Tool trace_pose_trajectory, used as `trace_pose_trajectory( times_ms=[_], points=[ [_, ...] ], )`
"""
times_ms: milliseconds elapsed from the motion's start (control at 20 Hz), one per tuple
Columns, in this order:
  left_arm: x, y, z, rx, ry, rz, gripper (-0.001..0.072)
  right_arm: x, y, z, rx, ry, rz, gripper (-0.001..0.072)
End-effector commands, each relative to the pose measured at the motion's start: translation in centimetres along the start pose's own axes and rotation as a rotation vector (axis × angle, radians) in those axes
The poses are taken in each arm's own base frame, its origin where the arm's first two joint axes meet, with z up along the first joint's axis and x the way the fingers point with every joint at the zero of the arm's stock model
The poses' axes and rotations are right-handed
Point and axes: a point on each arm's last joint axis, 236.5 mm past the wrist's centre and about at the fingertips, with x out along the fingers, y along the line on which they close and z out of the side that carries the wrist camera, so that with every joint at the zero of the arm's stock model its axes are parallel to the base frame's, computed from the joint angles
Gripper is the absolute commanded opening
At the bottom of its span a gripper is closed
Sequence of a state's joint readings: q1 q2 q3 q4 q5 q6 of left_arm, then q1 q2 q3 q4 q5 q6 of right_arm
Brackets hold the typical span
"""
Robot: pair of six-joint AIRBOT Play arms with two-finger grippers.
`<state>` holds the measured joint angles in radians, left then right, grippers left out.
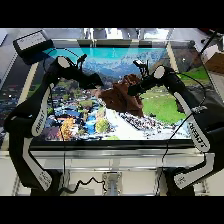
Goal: Fold the shirts.
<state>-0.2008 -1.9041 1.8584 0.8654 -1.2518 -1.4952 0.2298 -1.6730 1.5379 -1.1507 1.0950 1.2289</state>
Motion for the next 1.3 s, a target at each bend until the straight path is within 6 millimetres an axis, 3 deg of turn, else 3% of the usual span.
trace_pose_trajectory(
  times_ms=[0, 200, 450, 700, 950, 1100, 1250],
  points=[
    [1.9, 0.8, 1.1, -0.129, -0.039, -0.015, 0.0586, 0.0, -0.2, 0.7, -0.027, -0.028, -0.012, 0.0444],
    [5.1, 2.8, -1.1, -0.177, 0.052, 0.034, 0.0583, 0.0, -0.5, 1.1, -0.031, -0.046, -0.024, 0.0444],
    [6.3, 6.9, -1.6, -0.229, 0.051, 0.177, 0.057, 0.0, -0.9, 1.2, -0.04, -0.05, -0.042, 0.0444],
    [8.1, 7.3, -2.9, -0.261, 0.104, 0.159, 0.0555, 0.0, -1.0, 1.4, -0.039, -0.059, -0.044, 0.0444],
    [10.7, 6.2, -2.2, -0.324, 0.074, 0.061, 0.0548, 0.0, -1.0, 1.4, -0.04, -0.059, -0.044, 0.0444],
    [11.7, 5.9, -1.8, -0.306, 0.053, 0.034, 0.0426, 0.0, -1.0, 1.4, -0.041, -0.06, -0.047, 0.0444],
    [11.7, 5.0, -1.2, -0.255, 0.032, -0.001, 0.0145, -0.1, -1.4, 1.6, -0.049, -0.064, -0.064, 0.0444]
  ],
)
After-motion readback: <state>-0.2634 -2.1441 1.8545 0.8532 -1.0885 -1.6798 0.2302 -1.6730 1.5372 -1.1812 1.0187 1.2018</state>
